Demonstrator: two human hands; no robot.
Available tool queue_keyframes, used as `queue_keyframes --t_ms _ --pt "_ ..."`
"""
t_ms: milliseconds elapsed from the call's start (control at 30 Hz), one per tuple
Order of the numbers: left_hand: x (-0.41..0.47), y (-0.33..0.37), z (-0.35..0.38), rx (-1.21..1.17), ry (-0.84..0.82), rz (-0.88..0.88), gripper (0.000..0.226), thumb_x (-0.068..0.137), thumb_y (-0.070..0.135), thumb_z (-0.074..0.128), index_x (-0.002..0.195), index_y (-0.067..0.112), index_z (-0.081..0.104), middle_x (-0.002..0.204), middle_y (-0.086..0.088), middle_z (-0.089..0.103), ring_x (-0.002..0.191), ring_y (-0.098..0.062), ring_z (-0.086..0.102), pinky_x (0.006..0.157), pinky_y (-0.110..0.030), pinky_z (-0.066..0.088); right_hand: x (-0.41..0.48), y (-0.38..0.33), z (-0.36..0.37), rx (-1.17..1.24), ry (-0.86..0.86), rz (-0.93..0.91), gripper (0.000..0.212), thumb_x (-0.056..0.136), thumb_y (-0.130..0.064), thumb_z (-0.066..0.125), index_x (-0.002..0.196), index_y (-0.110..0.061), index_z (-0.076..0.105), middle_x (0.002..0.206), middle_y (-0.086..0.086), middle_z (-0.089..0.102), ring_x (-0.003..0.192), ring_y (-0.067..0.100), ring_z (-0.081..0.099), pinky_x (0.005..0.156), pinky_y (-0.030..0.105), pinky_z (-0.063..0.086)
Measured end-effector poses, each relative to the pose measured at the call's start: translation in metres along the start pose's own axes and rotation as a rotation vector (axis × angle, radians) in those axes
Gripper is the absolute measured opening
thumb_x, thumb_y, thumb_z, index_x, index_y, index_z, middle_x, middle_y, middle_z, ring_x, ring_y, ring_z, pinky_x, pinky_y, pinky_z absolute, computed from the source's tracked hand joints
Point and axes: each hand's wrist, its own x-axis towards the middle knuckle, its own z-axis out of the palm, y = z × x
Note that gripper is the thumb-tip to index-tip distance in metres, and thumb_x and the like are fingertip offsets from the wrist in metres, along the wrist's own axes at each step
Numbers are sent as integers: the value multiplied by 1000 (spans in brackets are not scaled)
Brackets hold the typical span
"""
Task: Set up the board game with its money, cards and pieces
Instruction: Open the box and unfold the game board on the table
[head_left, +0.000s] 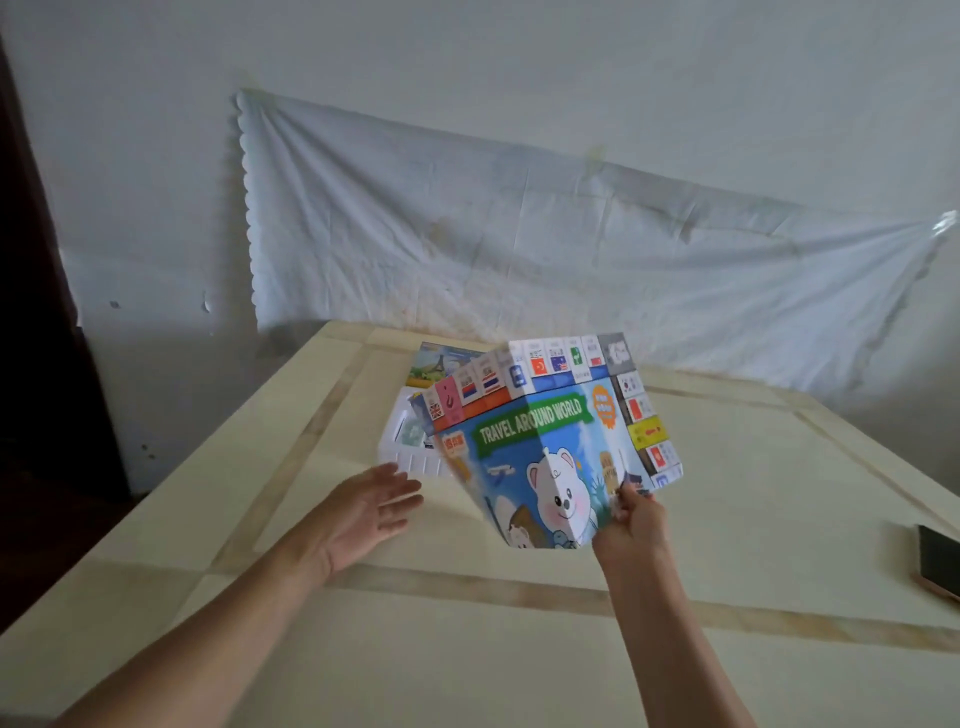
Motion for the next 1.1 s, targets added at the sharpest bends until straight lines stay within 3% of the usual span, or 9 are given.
queue_keyframes --t_ms 100,267,367,433,533,667,767,867,1100 --pt "2 -9 -1 -10 38 6 47 81 -1 60 126 7 48 105 -14 63 99 -27 59 103 -43 35 3 2 -4 30 12 41 18 98 -5 37 87 -13 49 62 -3 63 56 8 60 58 23 52" --pt "4 -17 15 -76 0 46 78 64 0 69 135 12 42 124 -9 53 115 -21 51 110 -38 27 -1 5 14 50 -160 152 32 98 -13 36 128 -11 47 127 14 59 113 32 58 97 47 46" --pt "4 -21 28 -37 -90 67 87 67 8 73 144 16 33 149 -7 38 137 -21 35 116 -41 20 -2 6 23 30 -174 180 40 97 -15 36 136 -10 44 132 17 57 122 36 53 108 55 34" --pt "-2 -20 38 69 -203 68 88 55 26 83 133 19 43 141 -6 51 132 -20 42 113 -38 24 -2 4 26 35 -190 163 39 98 -16 35 135 -9 44 130 17 58 122 36 54 108 55 33" --pt "-7 -19 43 81 -252 61 66 53 28 80 114 14 56 113 -8 69 114 -26 56 107 -40 32 -9 4 26 -34 -105 87 32 100 -19 33 124 -10 51 119 15 63 106 31 63 94 47 49" --pt "-1 -14 29 89 19 145 30 72 1 69 101 7 64 86 -13 70 80 -27 57 73 -34 44 11 10 -5 -290 14 -105 66 84 -69 32 91 -9 58 88 11 62 69 8 57 55 14 46" --pt "-7 -3 8 308 309 298 27 80 -10 59 99 9 63 85 -13 70 66 -22 64 54 -26 51 22 11 -39 -286 119 -69 14 82 -20 55 87 -11 64 90 11 66 75 -5 53 62 5 43" --pt "-11 3 -24 525 409 407 27 83 -7 59 104 10 63 91 -12 70 72 -22 68 55 -31 56 10 9 -52 -284 223 -152 27 79 8 50 91 -14 61 88 11 62 67 3 57 61 14 45" --pt "-17 -3 -57 987 482 456 31 80 -2 58 103 17 66 90 -3 73 81 -22 68 73 -33 54 8 12 -69 -595 329 -141 40 62 -3 68 98 -1 53 93 25 66 76 37 67 63 50 57"
